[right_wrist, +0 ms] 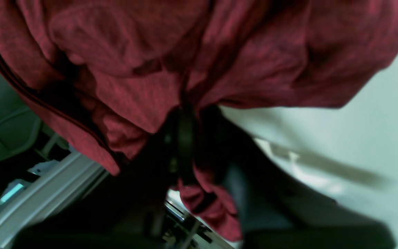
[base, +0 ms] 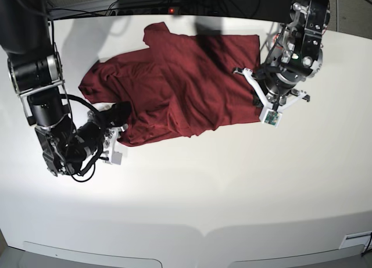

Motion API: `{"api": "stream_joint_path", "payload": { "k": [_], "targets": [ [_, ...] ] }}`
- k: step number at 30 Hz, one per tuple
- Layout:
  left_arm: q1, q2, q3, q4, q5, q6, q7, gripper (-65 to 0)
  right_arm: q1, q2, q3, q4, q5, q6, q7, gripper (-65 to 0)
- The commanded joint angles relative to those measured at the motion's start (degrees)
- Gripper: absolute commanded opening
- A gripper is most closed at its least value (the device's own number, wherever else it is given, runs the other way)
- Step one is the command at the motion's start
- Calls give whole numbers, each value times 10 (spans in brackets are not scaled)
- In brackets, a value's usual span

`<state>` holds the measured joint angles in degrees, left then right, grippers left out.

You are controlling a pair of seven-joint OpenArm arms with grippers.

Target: Fold the T-shirt properly

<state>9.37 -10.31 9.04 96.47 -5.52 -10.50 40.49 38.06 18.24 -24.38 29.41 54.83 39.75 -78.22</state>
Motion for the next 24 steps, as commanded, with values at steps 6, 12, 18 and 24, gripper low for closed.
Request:
{"api": "stream_joint_path", "payload": {
  "k": [6, 12, 18, 24],
  "targets": [
    [2, -1, -1, 10, 2, 1, -11, -650, 4, 9, -2, -2, -19, 3, 24, -650],
    [43, -2, -21, 10, 1, 1, -30, -650, 38, 61, -2, -2, -17, 3, 39, -650],
    [94, -2, -75, 10, -10, 1, -66, -650, 59, 109, -2, -2, 18, 3, 37, -650],
    [143, -2, -117, 10, -42, 0, -148, -650, 65, 117, -2, 0, 145, 3, -18, -650]
  ]
}}
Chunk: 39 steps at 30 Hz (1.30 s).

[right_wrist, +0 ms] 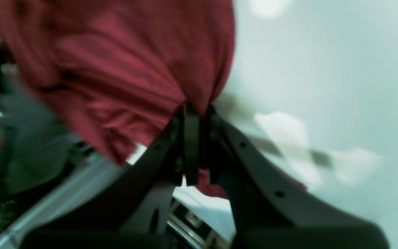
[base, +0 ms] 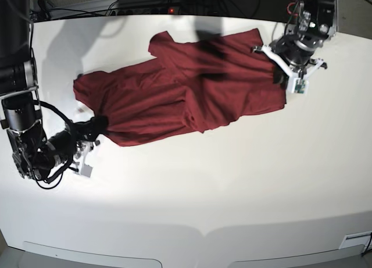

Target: Fold the T-shirt properly

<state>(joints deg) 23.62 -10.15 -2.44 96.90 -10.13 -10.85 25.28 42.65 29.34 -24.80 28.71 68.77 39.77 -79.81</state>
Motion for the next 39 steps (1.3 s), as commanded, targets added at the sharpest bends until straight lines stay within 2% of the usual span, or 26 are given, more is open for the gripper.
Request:
{"api": "stream_joint_path", "payload": {
  "k": [1, 4, 8, 15, 23, 32, 39],
  "targets": [
    [4, -4, -3, 6, -7, 3, -9, -650, 19, 2, 2, 8, 32, 2, -2, -650],
    [3, -3, -2, 6, -37, -5, -16, -650, 19, -15, 2, 8, 99, 2, -2, -650],
    [0, -3, -2, 7, -49, -10, -19, -650, 19, -39, 2, 9, 141, 2, -2, -650],
    [0, -3, -2, 7, -49, -11, -32, -650, 19, -90, 2, 9, 141, 2, -2, -650],
    [-1, -1, -2, 6, -47, -11, -42, -650, 19, -180, 2, 9, 139, 2, -2, -650],
    [-35, 41, -2, -7, -28, -12, -56, -650, 19, -275, 2, 9, 139, 2, -2, -650],
    [-84, 54, -1, -99, -28, -12, -56, -650, 19, -339, 2, 9, 119, 2, -2, -650]
  ]
}}
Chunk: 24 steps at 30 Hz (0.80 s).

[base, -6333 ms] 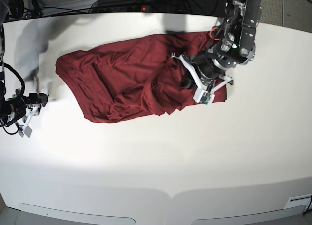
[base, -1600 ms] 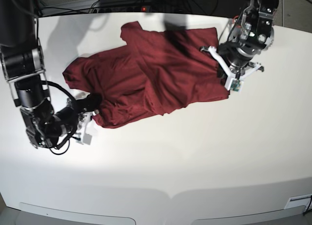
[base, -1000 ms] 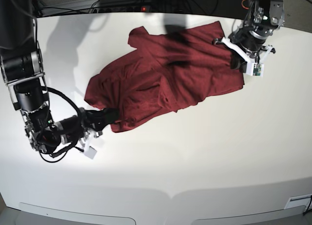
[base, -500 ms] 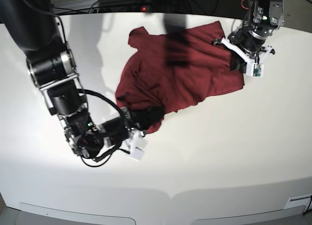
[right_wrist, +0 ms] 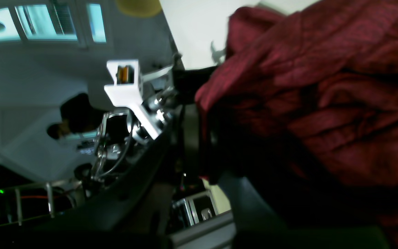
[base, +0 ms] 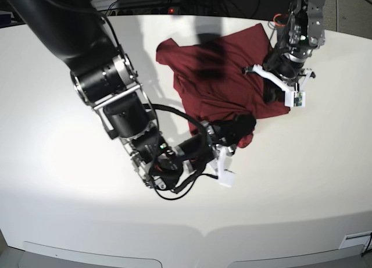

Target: Fold the T-shirt properly

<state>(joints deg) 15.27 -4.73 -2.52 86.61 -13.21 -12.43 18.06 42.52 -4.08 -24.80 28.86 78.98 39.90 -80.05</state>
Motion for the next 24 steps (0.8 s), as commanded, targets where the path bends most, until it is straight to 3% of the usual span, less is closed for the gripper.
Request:
{"api": "stream_joint_path", "payload": {
  "k": [1, 5, 10, 13, 20, 24],
  "targets": [
    [-6, 0, 0, -9, 3, 4, 16, -650, 20, -15, 2, 8, 12, 1, 1, -650],
    [-20, 0, 0, -43, 3, 4, 16, -650, 17, -49, 2, 8, 7, 1, 1, -650],
    [-21, 2, 0, -53, 1, -1, 5, -650, 6, -49, -12, 8, 53, 1, 1, -650],
    [-28, 6, 0, -53, -20, -36, -5, -650, 4, -49, -16, 8, 60, 1, 1, -650],
    [-54, 71, 0, -53, -12, -56, -6, -650, 5, -49, -16, 8, 60, 1, 1, -650],
    [-59, 82, 0, -53, -1, -62, 3, -650, 6, -49, -16, 8, 60, 1, 1, -650]
  ]
}}
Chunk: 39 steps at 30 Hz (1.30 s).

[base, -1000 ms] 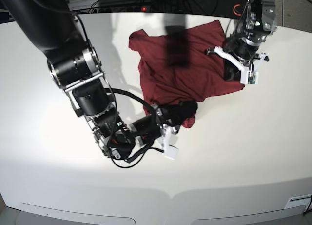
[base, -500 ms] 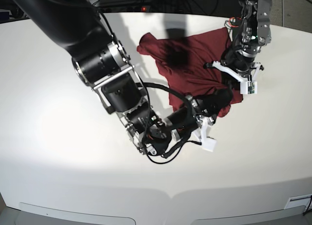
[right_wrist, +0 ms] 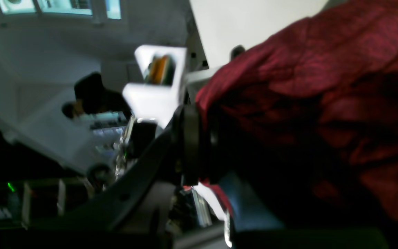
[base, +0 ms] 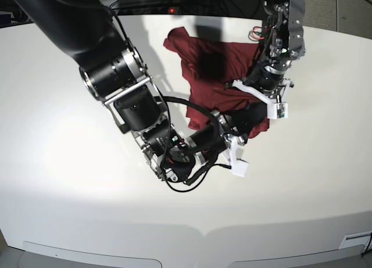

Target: Fold the T-shirt properly

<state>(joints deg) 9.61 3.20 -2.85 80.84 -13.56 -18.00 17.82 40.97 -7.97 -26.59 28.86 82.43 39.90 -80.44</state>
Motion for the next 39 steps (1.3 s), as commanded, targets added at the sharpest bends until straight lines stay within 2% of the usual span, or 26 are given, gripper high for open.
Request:
{"api": "stream_joint_path", "payload": {
  "k": [1, 5, 11, 17, 23, 25, 30, 32, 36, 39],
  "targets": [
    [-3, 3, 3, 7, 2, -6, 5, -650, 22, -10, 2, 8, 26, 1, 4, -650],
    [-1, -7, 2, 30, 0, -6, 5, -650, 28, -10, 2, 8, 26, 1, 4, -650],
    [24, -15, 2, 140, 2, -5, 17, -650, 56, -10, 2, 8, 26, 1, 4, -650],
    [59, -15, -41, 212, 56, -5, 74, -650, 66, -10, 3, 8, 26, 1, 4, -650],
    [134, -15, -120, 252, 132, -5, 81, -650, 59, -10, 3, 8, 26, 1, 4, -650],
    [164, -15, -134, 246, 149, -5, 63, -650, 53, -10, 3, 8, 26, 1, 4, -650],
    [219, -14, -136, 191, 165, -4, -57, -650, 33, -10, 3, 8, 26, 1, 4, -650],
    [212, -13, -136, 160, 160, -5, -59, -650, 26, -10, 3, 8, 26, 1, 4, -650],
    [186, -13, -131, 113, 109, -12, -56, -650, 18, -10, 3, 8, 26, 1, 4, -650],
    [162, -13, -108, 82, 103, -13, -54, -650, 18, -10, 3, 8, 26, 1, 4, -650]
  ]
}}
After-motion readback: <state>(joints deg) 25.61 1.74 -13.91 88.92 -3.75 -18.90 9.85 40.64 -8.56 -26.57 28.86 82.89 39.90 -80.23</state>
